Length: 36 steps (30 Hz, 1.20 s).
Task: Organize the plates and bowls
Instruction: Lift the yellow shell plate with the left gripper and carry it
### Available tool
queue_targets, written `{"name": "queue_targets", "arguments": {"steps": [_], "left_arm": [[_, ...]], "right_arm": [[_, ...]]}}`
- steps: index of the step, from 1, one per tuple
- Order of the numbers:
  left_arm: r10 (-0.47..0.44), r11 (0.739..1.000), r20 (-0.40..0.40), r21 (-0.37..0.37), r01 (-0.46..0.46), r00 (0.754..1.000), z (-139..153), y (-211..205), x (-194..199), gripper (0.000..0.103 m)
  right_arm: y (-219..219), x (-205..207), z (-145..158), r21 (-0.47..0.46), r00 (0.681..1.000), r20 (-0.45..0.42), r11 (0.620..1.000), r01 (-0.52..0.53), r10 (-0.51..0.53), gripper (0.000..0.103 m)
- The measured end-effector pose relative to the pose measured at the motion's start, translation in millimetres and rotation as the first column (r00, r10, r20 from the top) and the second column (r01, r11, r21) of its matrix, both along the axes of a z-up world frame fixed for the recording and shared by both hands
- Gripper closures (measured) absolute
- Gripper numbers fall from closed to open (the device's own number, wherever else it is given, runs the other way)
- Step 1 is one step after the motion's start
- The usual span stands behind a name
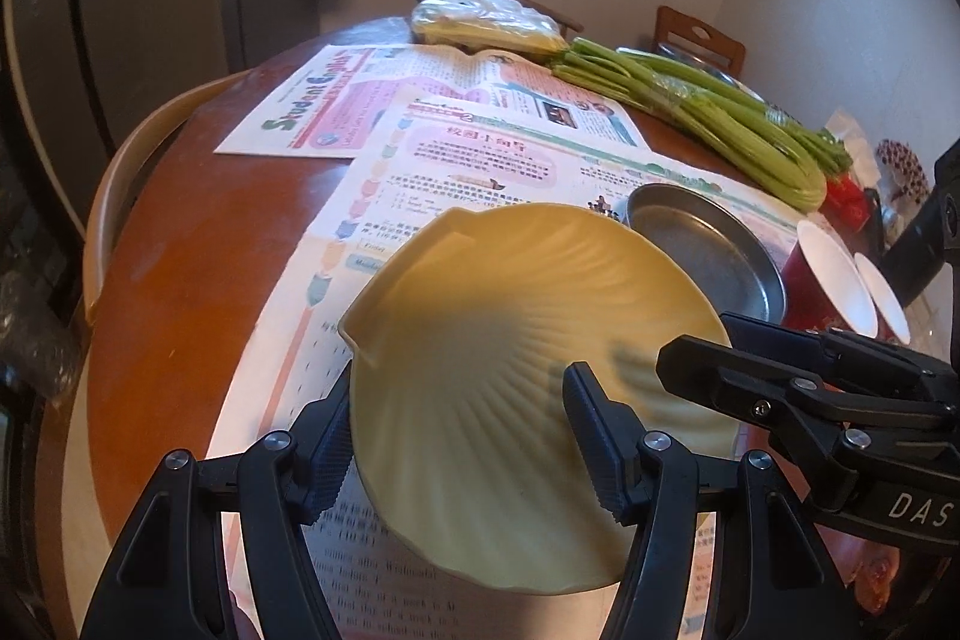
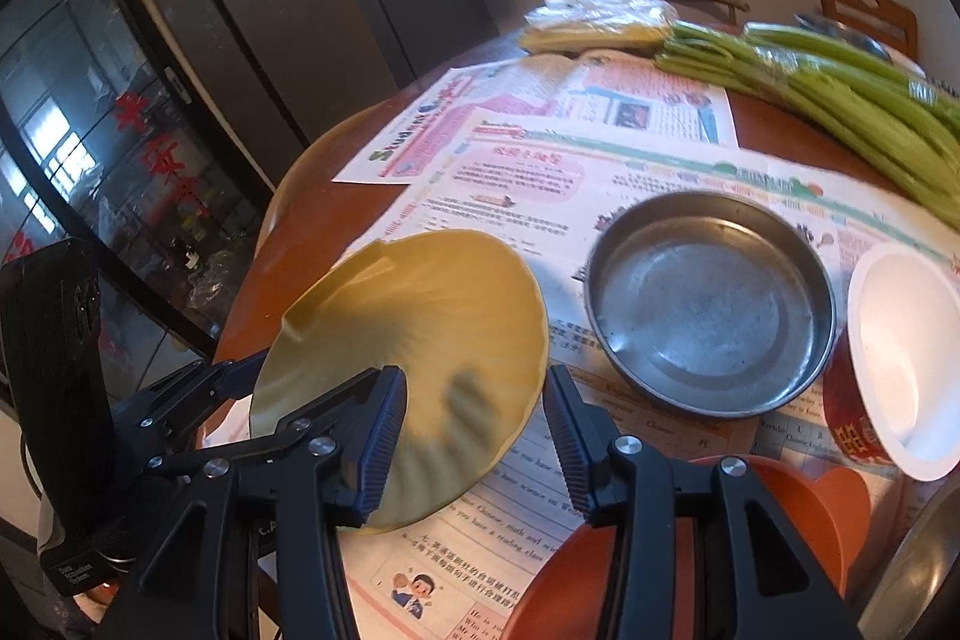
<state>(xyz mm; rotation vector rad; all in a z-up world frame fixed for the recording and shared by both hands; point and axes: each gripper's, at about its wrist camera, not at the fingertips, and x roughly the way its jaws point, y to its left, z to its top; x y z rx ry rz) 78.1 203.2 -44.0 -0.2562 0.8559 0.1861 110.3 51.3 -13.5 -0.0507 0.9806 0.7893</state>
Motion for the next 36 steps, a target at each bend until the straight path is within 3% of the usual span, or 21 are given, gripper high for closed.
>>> {"name": "queue_targets", "arguments": {"steps": [10,22,27,36], "left_arm": [[0.005,1.000,-0.008,-0.023,-0.005,1.000,-11.8,23.9,29.2,0.036],[-0.006,0.999,-0.011,-0.032,0.006,1.000,-16.1,24.5,34.3,0.036],[0.019,0.998,-0.001,-0.062,-0.019,1.000,-12.1,31.8,30.5,0.035],[0.061,0.997,0.023,-0.042,-0.060,0.998,-1.9,35.4,12.2,0.035]], "right_arm": [[10.3,13.0,-20.6,-0.016,0.997,-0.073,1.000,-0.011,0.010,0.055],[12.9,9.1,-20.0,-0.049,0.999,-0.035,0.999,-0.002,0.001,0.055],[8.9,7.8,-15.1,-0.045,1.000,-0.014,0.999,0.013,-0.013,0.055],[-11.1,2.1,-3.7,-0.023,0.999,0.024,0.999,0.049,-0.049,0.055]]}}
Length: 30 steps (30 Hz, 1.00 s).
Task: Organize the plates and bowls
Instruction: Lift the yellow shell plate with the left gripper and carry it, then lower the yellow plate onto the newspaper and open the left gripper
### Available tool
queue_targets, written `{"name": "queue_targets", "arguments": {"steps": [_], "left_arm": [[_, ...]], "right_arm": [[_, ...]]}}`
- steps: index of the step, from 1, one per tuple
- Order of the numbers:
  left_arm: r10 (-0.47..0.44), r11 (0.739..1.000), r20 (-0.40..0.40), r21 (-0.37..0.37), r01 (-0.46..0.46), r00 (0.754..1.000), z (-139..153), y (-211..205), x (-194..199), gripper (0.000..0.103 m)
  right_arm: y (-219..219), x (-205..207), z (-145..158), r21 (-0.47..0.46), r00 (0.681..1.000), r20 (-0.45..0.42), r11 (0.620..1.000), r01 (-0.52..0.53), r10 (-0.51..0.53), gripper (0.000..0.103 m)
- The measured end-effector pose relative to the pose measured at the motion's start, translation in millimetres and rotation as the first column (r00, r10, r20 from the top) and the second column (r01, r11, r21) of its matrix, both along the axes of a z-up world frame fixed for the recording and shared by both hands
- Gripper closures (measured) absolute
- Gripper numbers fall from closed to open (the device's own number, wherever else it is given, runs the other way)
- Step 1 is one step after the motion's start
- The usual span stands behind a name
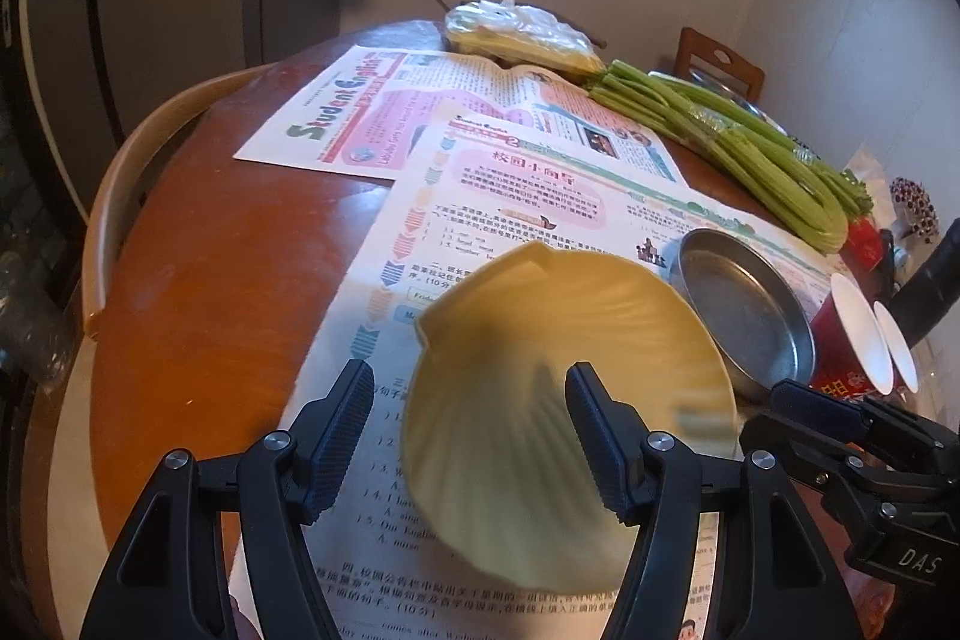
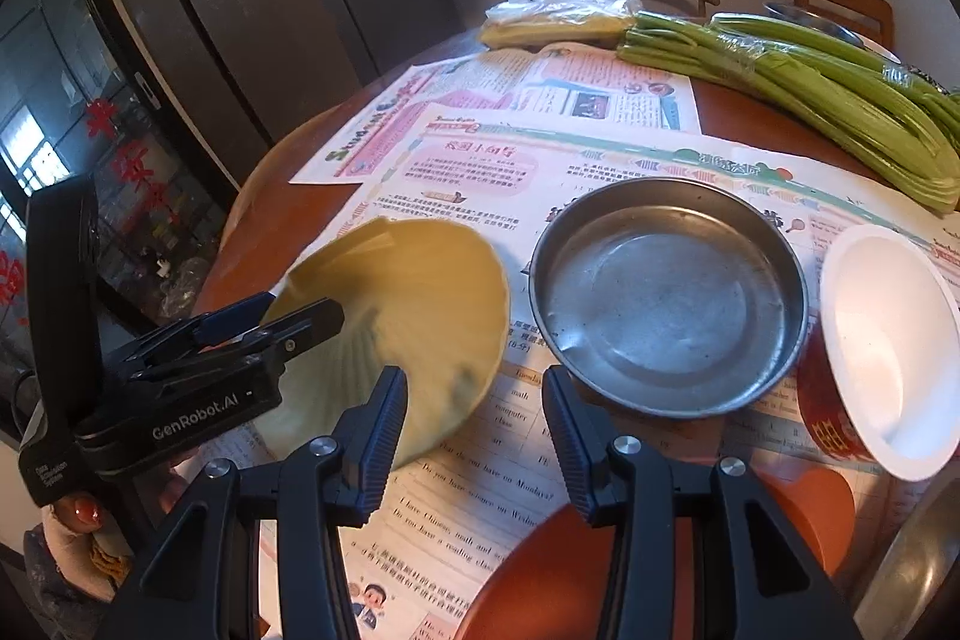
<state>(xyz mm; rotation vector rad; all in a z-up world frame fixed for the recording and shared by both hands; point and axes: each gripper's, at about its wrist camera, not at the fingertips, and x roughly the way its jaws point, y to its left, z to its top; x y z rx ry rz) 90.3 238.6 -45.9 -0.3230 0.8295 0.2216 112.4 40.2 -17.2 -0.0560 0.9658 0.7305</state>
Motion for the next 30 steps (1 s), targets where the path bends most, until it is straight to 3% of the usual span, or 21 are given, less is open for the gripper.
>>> {"name": "queue_targets", "arguments": {"steps": [7,12,30], "left_arm": [[0.003,0.999,0.038,0.052,-0.005,0.999,21.9,-7.6,-15.1,0.034],[0.003,0.999,0.077,0.042,-0.007,0.997,35.7,-15.7,-31.1,0.034],[-0.130,0.991,0.148,0.038,0.126,0.980,74.7,-92.1,-50.6,0.030]], "right_arm": [[-11.4,-10.3,11.2,0.001,0.999,0.050,1.000,0.005,-0.005,0.055],[-24.9,-16.4,18.0,0.014,0.998,0.068,1.000,0.016,-0.017,0.055],[-103.4,-39.4,56.7,0.051,0.984,0.139,0.994,0.101,-0.107,0.055]]}}
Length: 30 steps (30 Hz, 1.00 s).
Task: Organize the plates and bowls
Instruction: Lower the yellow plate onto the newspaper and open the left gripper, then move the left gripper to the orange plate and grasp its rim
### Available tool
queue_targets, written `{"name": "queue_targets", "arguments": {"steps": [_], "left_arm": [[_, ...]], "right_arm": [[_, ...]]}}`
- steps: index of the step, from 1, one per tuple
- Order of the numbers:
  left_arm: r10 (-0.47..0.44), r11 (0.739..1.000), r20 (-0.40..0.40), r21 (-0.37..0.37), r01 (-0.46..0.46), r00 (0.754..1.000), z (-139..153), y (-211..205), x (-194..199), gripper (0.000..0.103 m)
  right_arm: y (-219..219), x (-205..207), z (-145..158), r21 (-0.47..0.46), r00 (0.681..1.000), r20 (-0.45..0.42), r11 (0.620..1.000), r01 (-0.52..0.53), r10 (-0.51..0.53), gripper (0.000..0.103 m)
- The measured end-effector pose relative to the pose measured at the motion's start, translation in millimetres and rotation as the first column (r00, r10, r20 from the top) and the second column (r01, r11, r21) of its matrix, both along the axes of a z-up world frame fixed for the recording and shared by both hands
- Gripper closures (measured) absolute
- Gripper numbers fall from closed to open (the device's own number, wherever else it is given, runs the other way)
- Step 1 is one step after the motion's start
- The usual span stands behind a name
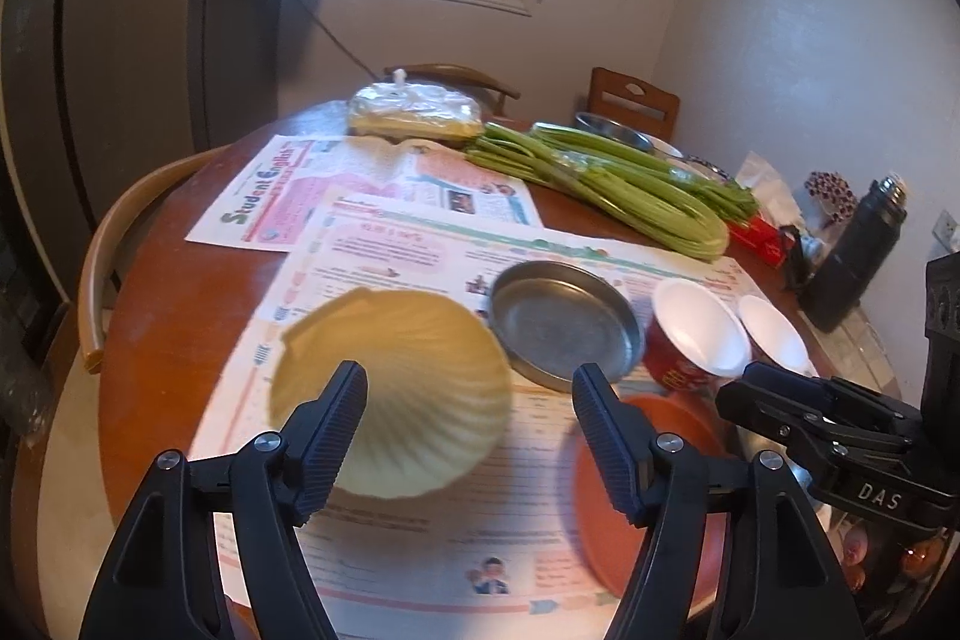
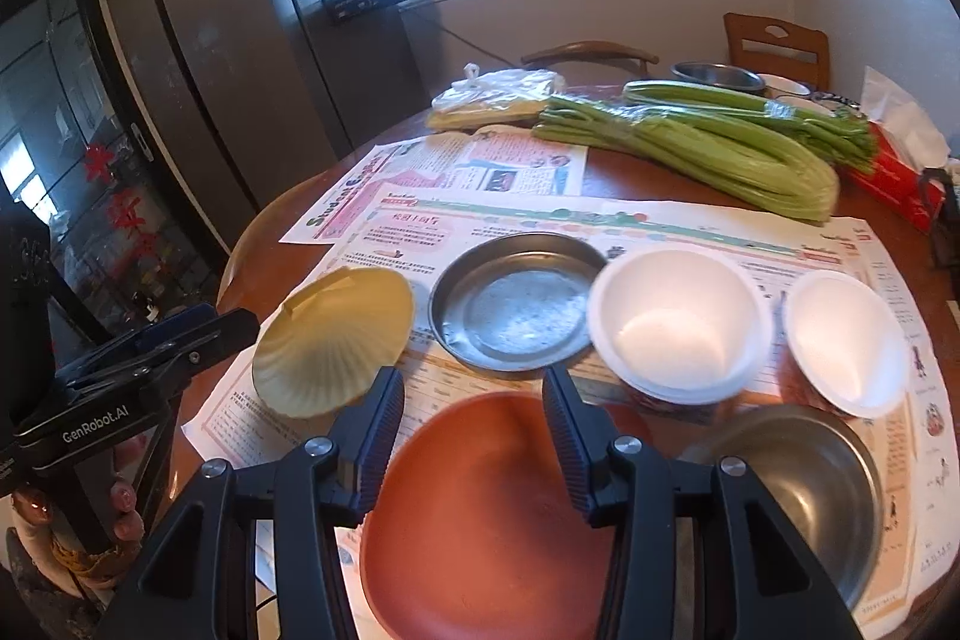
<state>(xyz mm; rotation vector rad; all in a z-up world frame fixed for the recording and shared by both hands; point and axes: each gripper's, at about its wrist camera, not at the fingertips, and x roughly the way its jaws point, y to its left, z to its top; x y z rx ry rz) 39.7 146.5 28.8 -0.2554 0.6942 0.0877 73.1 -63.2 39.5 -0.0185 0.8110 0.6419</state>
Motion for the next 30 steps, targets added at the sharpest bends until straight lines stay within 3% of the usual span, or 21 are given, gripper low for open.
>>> {"name": "queue_targets", "arguments": {"steps": [9,16,30], "left_arm": [[-0.043,0.999,-0.035,-0.002,0.043,0.998,-8.4,-31.8,-4.0,0.030],[-0.057,0.998,-0.099,-0.016,0.056,0.993,-30.6,-45.3,-13.4,0.030],[-0.106,0.994,-0.201,-0.038,0.101,0.974,-71.8,-85.2,-11.5,0.030]], "right_arm": [[-22.7,-20.3,-0.1,-0.015,1.000,-0.002,1.000,0.000,0.000,0.055],[-25.9,-23.9,-4.7,-0.037,1.000,-0.005,0.999,-0.009,0.009,0.055],[-27.5,4.1,-32.1,-0.131,0.999,-0.045,0.991,0.013,-0.019,0.055]]}}
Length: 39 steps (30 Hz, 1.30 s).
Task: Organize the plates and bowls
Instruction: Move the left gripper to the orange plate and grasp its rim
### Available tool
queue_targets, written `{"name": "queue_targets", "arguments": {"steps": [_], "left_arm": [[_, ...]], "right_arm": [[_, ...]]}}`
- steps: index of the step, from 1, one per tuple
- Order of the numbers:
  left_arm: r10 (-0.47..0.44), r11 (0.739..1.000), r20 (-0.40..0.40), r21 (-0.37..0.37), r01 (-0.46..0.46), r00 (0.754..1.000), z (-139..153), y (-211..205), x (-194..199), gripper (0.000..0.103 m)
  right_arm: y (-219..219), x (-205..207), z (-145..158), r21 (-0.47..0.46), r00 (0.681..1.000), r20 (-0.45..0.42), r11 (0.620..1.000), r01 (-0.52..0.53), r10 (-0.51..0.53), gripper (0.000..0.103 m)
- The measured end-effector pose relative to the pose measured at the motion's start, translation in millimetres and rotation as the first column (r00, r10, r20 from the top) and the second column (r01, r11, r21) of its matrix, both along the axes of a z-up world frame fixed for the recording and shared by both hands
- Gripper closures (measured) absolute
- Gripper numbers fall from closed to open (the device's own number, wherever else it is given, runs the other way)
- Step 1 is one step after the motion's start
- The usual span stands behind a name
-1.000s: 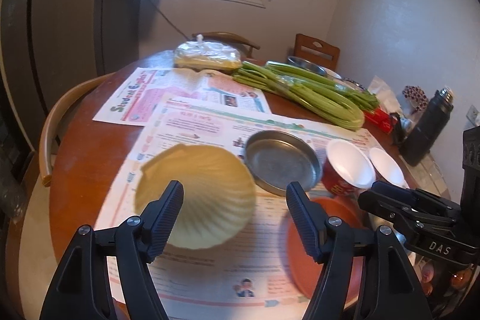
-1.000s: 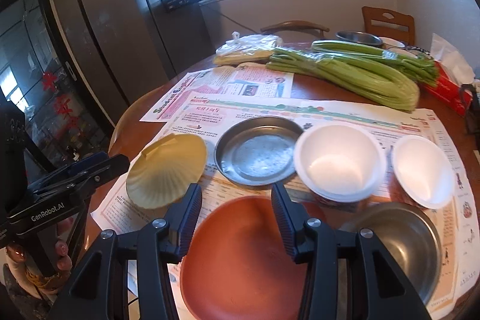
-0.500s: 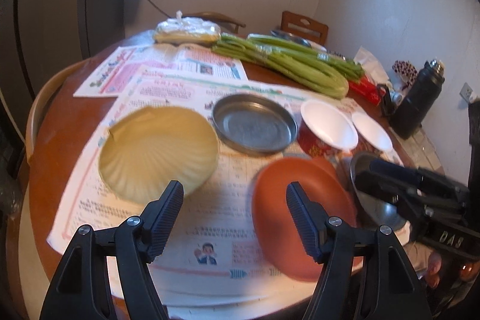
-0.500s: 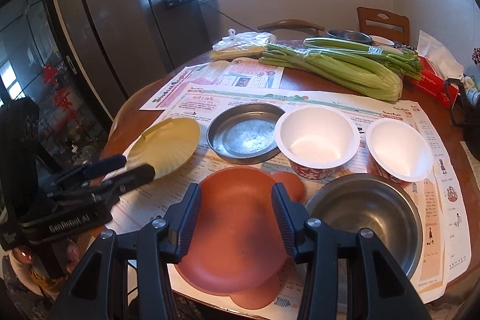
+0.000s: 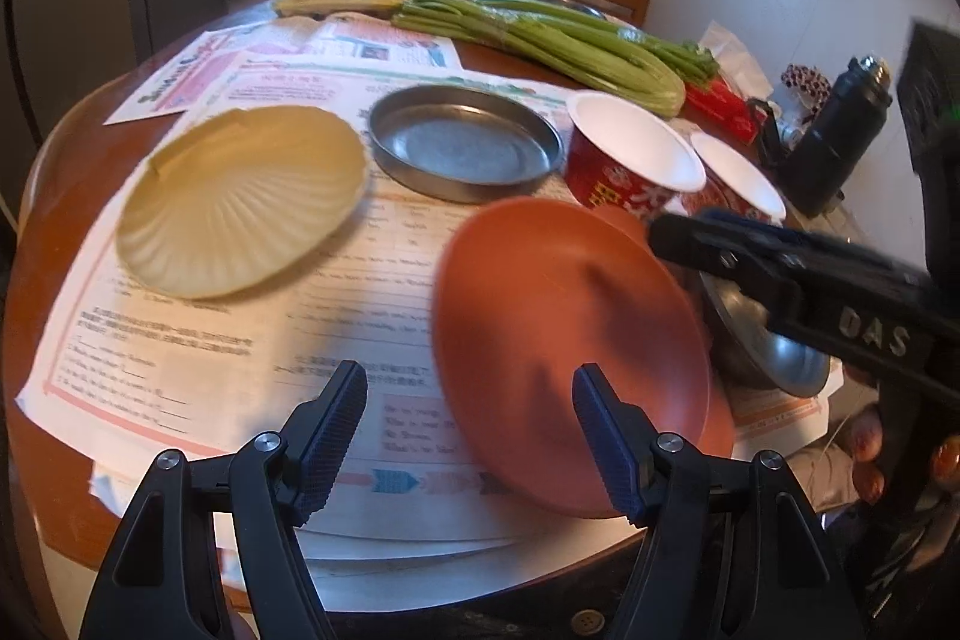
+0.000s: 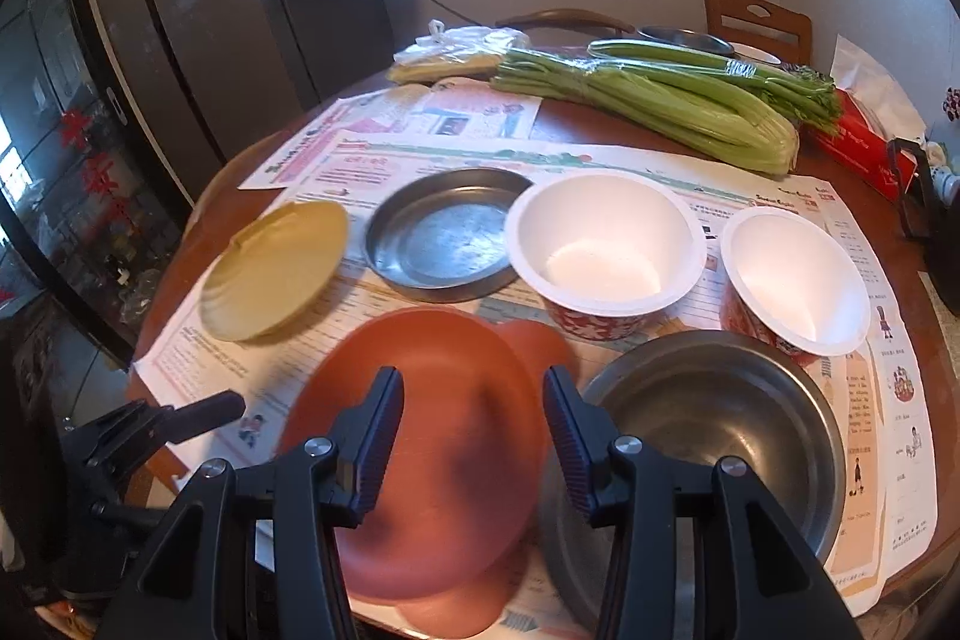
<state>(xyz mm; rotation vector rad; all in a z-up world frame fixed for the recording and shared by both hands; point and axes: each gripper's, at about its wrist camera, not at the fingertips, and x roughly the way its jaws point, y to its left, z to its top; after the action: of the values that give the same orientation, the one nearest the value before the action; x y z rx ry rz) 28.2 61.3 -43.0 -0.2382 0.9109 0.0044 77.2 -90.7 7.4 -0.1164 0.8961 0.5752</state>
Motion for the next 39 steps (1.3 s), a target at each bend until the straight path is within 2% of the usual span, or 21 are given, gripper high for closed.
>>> {"name": "queue_targets", "arguments": {"steps": [9,16,25,29,33,39], "left_arm": [[0.023,0.999,-0.028,0.034,-0.022,0.999,-14.0,-8.8,7.9,0.030],[0.016,0.999,-0.031,0.053,-0.014,0.999,-18.3,-15.6,12.6,0.031],[0.041,0.991,-0.025,0.125,-0.037,0.999,-20.1,-15.0,14.9,0.035],[0.059,0.990,-0.022,0.127,-0.055,0.998,-20.1,-5.9,16.7,0.035],[0.108,0.986,-0.014,0.128,-0.106,0.994,-20.6,10.2,19.9,0.036],[0.135,0.987,-0.009,0.091,-0.134,0.991,-20.1,30.2,27.2,0.035]], "right_arm": [[15.2,20.8,-16.4,-0.102,1.000,0.007,0.995,-0.020,0.021,0.055],[26.2,29.3,-28.3,-0.141,0.999,-0.003,0.989,-0.034,0.034,0.055],[25.8,28.9,-27.4,-0.111,0.999,-0.035,0.993,-0.045,0.041,0.055],[26.0,32.9,-28.3,-0.149,1.000,-0.022,0.989,-0.022,0.019,0.055],[32.8,30.0,-29.7,-0.186,0.999,-0.006,0.982,-0.041,0.041,0.055],[39.4,24.3,-27.3,-0.141,0.997,-0.033,0.987,-0.078,0.074,0.055]]}}
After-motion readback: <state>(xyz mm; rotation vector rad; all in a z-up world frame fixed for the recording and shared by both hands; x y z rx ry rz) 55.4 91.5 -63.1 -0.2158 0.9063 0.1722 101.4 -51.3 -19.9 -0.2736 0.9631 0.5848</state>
